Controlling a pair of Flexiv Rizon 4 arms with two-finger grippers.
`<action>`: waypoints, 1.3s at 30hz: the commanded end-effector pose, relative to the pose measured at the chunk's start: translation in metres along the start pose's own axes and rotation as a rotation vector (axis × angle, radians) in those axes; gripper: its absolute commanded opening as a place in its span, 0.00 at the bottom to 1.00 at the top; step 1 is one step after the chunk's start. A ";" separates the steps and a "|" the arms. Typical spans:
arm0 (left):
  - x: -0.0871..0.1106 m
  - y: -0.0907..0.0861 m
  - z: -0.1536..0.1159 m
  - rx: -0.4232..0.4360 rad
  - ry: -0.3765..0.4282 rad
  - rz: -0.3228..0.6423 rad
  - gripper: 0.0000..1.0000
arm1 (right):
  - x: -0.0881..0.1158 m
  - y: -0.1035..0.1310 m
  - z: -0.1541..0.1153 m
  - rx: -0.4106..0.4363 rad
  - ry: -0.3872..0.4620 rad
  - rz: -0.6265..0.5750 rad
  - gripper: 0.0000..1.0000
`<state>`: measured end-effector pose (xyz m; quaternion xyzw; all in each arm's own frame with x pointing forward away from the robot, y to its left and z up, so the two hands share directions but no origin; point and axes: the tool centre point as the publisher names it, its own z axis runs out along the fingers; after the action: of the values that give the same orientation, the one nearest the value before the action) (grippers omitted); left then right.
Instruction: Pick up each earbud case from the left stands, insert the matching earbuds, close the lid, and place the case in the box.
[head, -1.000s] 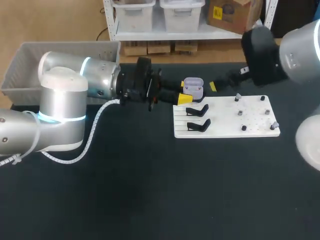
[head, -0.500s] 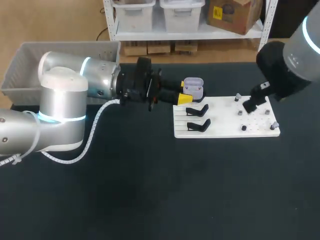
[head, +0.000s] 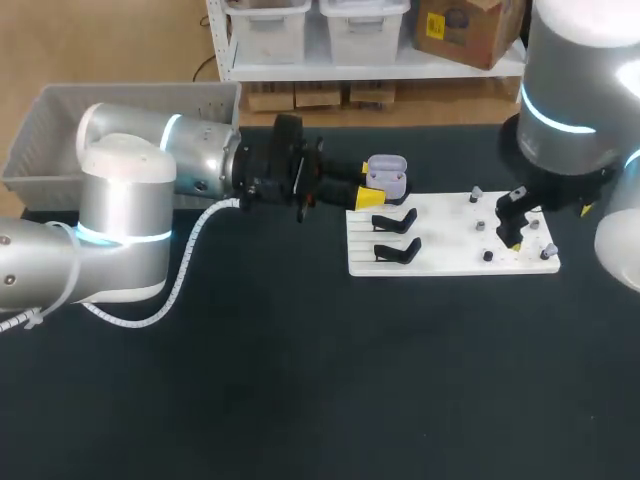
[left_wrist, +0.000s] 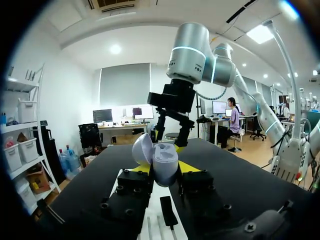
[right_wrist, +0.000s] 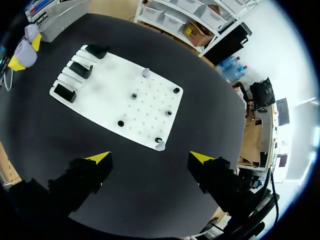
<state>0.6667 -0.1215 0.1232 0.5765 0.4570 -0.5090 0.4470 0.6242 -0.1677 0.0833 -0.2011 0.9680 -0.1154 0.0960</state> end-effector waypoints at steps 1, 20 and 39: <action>0.001 0.000 0.000 -0.001 -0.003 0.003 0.00 | -0.003 0.001 0.003 0.004 0.004 0.001 1.00; 0.001 0.000 0.000 -0.001 -0.003 0.003 0.00 | 0.000 0.001 0.019 -0.029 0.036 0.016 1.00; 0.001 0.000 0.000 -0.001 -0.003 0.003 0.00 | 0.008 -0.003 0.054 -0.073 0.066 0.038 0.71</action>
<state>0.6666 -0.1216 0.1232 0.5764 0.4569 -0.5090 0.4470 0.6289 -0.1817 0.0334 -0.1823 0.9778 -0.0862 0.0572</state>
